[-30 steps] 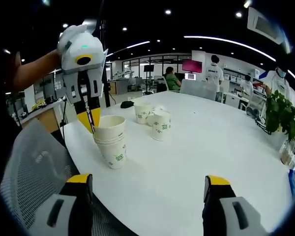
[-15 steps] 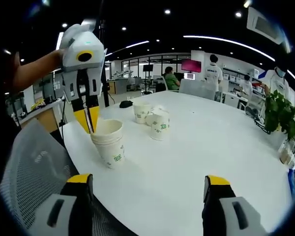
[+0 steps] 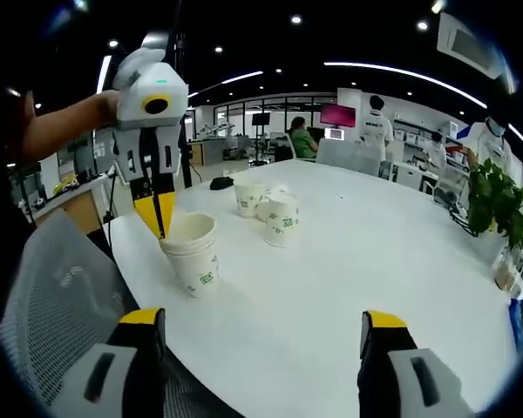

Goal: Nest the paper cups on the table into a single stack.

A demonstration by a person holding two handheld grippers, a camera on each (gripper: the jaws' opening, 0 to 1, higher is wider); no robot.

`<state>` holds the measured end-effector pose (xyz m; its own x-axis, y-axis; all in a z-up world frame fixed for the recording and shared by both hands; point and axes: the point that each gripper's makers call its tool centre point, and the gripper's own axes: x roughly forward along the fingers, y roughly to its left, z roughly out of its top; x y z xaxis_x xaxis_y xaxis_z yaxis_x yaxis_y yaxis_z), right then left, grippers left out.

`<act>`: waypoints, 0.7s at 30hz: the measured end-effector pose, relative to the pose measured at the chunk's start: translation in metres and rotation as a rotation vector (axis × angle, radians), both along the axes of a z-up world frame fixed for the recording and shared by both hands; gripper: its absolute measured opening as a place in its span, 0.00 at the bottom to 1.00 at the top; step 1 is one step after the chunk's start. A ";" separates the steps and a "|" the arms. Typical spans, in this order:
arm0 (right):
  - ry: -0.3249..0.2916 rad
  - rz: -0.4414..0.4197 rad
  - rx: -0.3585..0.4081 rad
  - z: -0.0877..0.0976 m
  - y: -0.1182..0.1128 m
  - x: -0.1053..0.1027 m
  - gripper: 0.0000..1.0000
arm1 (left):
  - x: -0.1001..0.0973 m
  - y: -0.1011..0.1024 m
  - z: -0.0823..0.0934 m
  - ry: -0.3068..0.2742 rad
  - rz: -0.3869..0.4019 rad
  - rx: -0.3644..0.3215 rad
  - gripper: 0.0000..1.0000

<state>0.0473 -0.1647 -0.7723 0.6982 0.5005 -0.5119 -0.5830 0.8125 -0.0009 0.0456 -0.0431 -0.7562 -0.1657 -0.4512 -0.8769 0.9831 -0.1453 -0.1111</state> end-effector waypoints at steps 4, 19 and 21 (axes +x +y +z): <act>-0.001 -0.001 -0.002 0.000 0.000 0.000 0.93 | 0.001 0.000 -0.001 0.001 0.002 -0.003 0.00; -0.016 -0.003 0.036 0.005 0.001 0.001 0.97 | 0.015 0.009 0.013 -0.005 0.084 -0.088 0.04; -0.018 -0.003 0.042 0.006 0.002 0.002 0.97 | 0.020 0.011 0.017 0.002 0.123 -0.117 0.06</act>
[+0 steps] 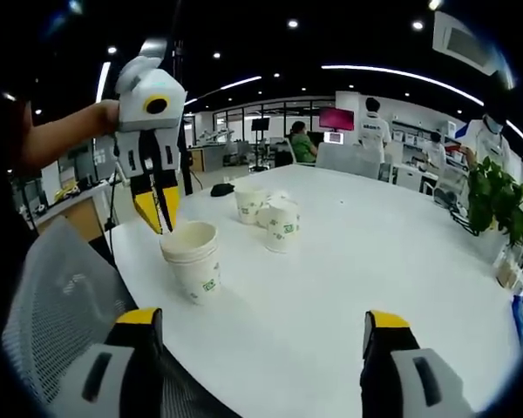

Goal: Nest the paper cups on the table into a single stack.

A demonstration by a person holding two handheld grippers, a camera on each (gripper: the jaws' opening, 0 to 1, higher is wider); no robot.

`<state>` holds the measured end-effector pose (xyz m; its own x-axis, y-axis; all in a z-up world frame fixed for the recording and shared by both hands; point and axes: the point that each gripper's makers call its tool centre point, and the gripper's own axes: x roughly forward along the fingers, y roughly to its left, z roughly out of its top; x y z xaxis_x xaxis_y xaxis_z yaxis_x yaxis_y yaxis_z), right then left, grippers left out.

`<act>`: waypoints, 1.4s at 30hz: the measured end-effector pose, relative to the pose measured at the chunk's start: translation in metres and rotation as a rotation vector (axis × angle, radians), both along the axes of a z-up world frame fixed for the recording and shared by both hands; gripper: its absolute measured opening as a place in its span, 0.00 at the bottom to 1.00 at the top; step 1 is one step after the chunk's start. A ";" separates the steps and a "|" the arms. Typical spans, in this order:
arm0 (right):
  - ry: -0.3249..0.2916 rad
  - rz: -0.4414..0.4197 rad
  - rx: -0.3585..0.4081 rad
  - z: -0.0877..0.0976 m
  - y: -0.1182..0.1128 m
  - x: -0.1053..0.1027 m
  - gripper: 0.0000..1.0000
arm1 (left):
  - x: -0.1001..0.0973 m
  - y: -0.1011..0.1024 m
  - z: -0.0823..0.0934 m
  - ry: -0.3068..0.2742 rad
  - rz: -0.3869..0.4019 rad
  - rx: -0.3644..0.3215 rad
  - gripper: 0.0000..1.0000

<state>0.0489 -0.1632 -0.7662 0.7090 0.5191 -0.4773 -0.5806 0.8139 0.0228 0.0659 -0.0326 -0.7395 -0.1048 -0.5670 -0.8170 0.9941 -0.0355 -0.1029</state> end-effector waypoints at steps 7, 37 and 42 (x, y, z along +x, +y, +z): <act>-0.005 -0.003 0.013 0.001 0.000 0.001 0.99 | 0.031 0.016 0.003 -0.034 0.129 -0.058 0.16; 0.000 0.005 0.003 0.000 0.001 0.000 0.99 | 0.168 0.074 -0.006 -0.184 0.480 -0.224 0.31; -0.001 -0.001 0.000 0.000 0.000 0.001 0.98 | 0.189 0.074 -0.009 -0.210 0.487 -0.205 0.29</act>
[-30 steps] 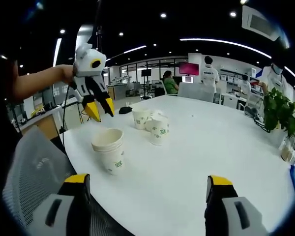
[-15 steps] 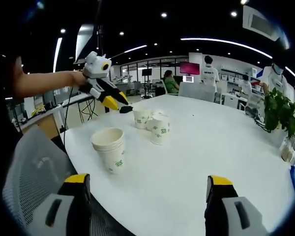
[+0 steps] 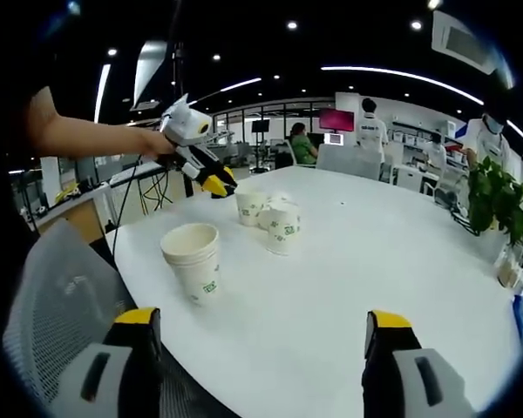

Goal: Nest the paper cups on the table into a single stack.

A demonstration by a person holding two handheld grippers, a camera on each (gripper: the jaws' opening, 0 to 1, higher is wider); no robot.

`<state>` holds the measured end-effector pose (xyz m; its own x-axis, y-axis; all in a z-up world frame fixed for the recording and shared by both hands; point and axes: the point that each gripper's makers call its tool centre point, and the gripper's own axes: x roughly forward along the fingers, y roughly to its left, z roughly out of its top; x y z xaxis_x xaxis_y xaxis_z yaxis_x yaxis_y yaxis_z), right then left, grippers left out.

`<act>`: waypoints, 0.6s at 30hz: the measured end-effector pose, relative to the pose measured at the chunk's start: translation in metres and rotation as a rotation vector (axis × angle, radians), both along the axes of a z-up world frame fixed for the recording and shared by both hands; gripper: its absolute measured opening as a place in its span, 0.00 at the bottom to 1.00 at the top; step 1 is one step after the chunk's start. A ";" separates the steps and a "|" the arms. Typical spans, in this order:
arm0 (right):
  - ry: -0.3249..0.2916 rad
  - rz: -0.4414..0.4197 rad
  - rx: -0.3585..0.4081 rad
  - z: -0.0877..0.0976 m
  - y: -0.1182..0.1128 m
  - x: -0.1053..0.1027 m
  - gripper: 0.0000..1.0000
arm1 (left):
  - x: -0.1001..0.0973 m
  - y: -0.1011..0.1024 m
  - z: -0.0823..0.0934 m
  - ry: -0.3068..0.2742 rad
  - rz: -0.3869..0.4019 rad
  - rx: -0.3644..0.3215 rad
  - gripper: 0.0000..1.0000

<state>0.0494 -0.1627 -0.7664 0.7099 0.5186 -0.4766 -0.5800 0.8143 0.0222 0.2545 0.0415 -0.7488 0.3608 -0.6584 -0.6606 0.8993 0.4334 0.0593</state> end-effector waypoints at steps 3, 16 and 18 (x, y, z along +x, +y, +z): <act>0.000 -0.003 -0.001 0.000 -0.001 0.000 0.98 | 0.010 0.000 -0.003 0.002 0.027 0.027 0.29; 0.012 -0.001 -0.010 -0.003 -0.001 0.000 0.97 | 0.027 0.003 -0.033 0.045 -0.005 0.140 0.20; 0.015 0.001 -0.011 -0.003 0.000 -0.001 0.97 | 0.028 0.003 -0.039 0.051 -0.013 0.151 0.18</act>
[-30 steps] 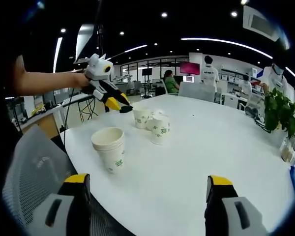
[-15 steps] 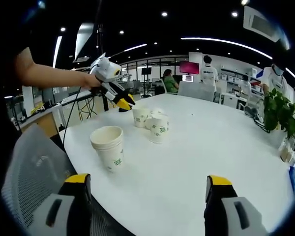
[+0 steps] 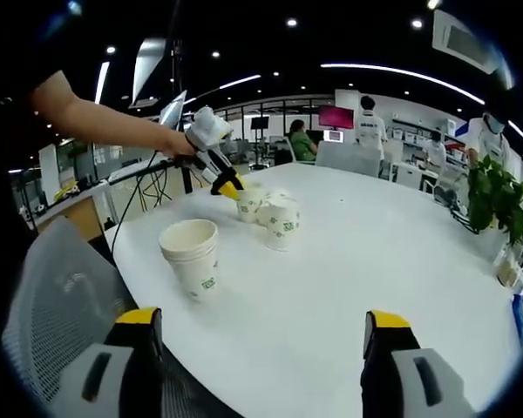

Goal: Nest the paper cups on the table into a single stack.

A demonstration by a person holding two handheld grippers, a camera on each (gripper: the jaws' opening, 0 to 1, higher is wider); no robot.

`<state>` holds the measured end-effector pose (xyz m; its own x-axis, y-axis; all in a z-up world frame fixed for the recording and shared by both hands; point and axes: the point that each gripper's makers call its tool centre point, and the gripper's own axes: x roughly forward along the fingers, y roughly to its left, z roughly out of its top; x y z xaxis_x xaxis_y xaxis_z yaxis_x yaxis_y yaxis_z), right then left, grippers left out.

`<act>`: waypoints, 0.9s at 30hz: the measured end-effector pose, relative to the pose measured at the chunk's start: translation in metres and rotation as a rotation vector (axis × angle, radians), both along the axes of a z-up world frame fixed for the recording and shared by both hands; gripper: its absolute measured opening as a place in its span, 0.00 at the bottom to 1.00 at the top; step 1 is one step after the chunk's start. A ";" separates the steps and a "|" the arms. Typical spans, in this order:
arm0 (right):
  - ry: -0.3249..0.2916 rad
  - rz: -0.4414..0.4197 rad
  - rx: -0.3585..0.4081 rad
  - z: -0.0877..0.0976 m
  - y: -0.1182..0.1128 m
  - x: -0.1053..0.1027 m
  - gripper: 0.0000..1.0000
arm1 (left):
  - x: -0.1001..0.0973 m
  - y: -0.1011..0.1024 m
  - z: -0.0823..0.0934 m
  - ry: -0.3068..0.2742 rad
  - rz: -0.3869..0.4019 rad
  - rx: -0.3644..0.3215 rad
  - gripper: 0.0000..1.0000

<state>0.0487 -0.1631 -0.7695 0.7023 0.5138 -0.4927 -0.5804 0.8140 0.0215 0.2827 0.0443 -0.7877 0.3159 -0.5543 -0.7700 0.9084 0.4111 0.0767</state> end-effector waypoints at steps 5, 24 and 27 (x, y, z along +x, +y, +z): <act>0.004 0.003 -0.002 -0.001 0.000 0.000 0.97 | -0.003 0.000 -0.003 0.001 -0.016 0.026 0.16; 0.011 0.001 -0.009 -0.002 -0.001 -0.001 0.96 | -0.001 0.002 -0.006 -0.026 -0.086 0.091 0.00; 0.012 0.003 -0.009 -0.002 -0.001 -0.001 0.96 | 0.000 0.004 -0.003 -0.030 -0.083 0.085 0.00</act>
